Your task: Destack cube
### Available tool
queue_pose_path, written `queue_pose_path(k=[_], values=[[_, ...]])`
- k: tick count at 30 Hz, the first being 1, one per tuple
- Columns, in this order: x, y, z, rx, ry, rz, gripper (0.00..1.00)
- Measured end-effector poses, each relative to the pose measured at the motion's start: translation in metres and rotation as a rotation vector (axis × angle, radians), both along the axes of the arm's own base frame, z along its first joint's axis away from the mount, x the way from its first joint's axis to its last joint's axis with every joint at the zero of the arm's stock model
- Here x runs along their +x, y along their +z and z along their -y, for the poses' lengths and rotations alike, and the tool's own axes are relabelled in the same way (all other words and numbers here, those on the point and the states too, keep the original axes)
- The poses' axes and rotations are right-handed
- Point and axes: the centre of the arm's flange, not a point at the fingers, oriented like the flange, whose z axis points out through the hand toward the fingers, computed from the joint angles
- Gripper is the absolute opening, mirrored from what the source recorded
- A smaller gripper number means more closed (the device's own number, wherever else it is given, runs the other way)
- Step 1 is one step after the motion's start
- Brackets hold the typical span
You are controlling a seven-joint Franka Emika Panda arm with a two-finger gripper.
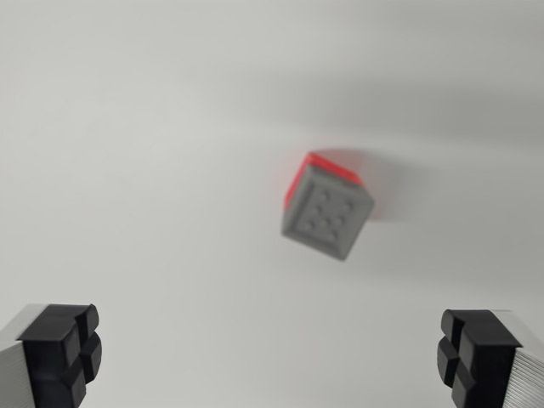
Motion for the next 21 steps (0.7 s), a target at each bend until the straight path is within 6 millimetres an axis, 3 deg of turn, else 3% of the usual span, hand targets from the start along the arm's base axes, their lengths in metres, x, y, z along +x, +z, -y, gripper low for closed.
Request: queue_pose_path(k=[14,21], values=[[0.000,0.000,0.000,0.000,-0.004,-0.001,1.00],[-0.002,-0.010,0.002,0.000,-0.039,-0.007,1.00]])
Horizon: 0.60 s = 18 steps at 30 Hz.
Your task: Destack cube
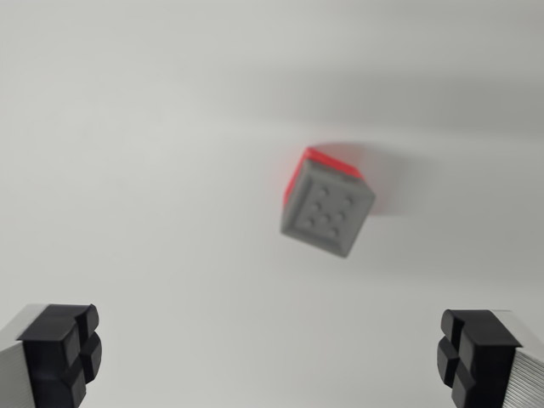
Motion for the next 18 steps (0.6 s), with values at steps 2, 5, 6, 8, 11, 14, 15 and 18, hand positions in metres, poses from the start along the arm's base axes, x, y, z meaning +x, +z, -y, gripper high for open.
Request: queue_pose_path(k=[2,5,6,8,11,14,15,18], values=[[-0.001,-0.005,0.001,0.000,-0.017,-0.003,1.00],[-0.002,-0.012,0.003,-0.001,-0.043,-0.007,1.00],[-0.003,-0.015,0.004,-0.001,-0.054,-0.008,1.00],[-0.004,-0.021,0.005,-0.002,-0.078,-0.011,1.00],[-0.005,-0.032,0.008,-0.004,-0.116,-0.016,1.00],[-0.007,-0.041,0.011,-0.006,-0.150,-0.020,1.00],[-0.008,-0.045,0.012,-0.006,-0.165,-0.022,1.00],[-0.010,-0.056,0.015,-0.008,-0.204,-0.028,1.00]])
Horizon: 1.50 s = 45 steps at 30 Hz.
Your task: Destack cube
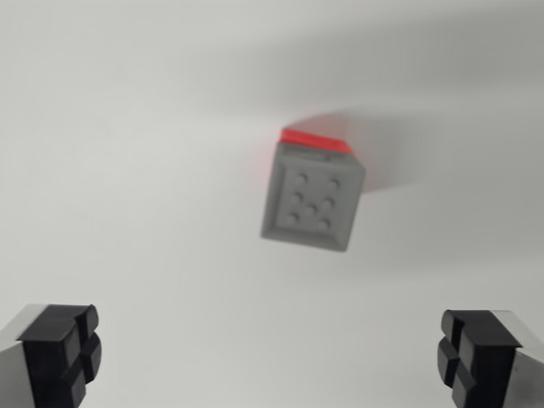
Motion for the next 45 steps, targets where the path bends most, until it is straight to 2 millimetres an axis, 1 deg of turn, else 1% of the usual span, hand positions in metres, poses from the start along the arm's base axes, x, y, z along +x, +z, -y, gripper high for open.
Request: queue_pose_path(k=[10,12,23,29,41,45], values=[[-0.007,-0.044,0.012,-0.008,-0.161,-0.020,1.00],[-0.008,-0.050,0.013,-0.009,-0.173,-0.022,1.00],[-0.008,-0.099,0.014,-0.013,-0.180,-0.022,1.00],[-0.008,-0.122,0.014,-0.015,-0.180,-0.022,1.00],[-0.009,-0.162,0.014,-0.016,-0.180,-0.022,1.00],[-0.009,-0.172,0.013,-0.017,-0.180,-0.022,1.00]])
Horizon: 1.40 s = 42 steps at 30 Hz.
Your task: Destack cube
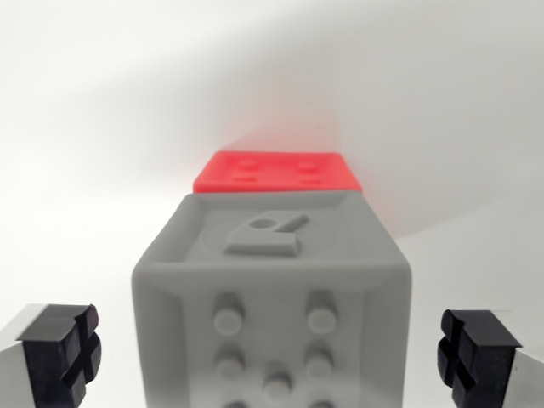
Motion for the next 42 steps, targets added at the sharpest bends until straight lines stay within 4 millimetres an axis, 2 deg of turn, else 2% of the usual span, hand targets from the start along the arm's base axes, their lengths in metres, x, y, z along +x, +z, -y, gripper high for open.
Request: queue_pose_path(k=[13,14,42], values=[[0.000,-0.020,0.000,0.000,0.000,0.001,1.00],[0.000,-0.020,0.000,0.000,0.000,0.001,0.00],[0.000,-0.020,0.000,0.000,0.000,0.002,0.00]])
